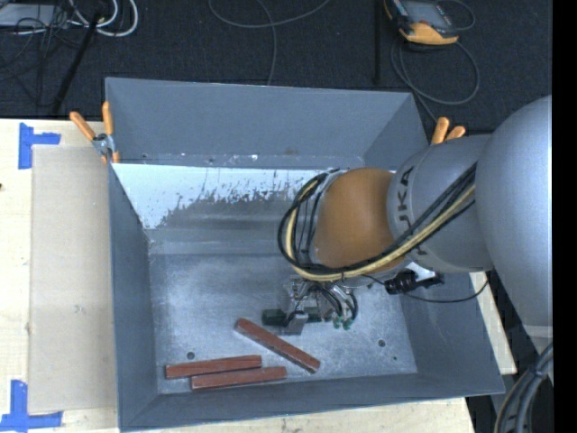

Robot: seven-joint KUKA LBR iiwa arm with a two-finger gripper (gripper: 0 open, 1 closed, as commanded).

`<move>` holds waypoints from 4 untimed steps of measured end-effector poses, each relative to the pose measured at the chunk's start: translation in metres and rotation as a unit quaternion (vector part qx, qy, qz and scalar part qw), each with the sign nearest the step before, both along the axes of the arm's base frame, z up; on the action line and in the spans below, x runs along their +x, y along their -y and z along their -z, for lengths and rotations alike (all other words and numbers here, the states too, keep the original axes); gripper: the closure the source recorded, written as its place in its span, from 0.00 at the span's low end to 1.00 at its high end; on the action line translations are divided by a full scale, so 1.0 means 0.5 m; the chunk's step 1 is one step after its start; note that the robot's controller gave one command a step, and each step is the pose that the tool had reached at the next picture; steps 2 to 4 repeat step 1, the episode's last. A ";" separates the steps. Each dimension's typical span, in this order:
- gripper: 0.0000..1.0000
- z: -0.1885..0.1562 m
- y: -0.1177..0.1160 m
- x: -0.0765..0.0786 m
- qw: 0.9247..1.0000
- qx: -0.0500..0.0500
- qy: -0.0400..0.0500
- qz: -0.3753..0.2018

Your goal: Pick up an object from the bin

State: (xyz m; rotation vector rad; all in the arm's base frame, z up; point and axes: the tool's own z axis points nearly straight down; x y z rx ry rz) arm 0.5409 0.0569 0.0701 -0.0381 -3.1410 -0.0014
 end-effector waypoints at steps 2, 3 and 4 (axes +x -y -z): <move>1.00 -0.289 0.045 -0.016 1.000 -0.001 0.004 -0.013; 1.00 -0.289 0.045 -0.016 1.000 -0.001 0.004 -0.013; 1.00 -0.289 0.045 -0.016 1.000 -0.001 0.004 -0.013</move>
Offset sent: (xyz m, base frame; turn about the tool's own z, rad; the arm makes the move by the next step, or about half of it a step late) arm -0.0097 -0.0219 0.1408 -0.0283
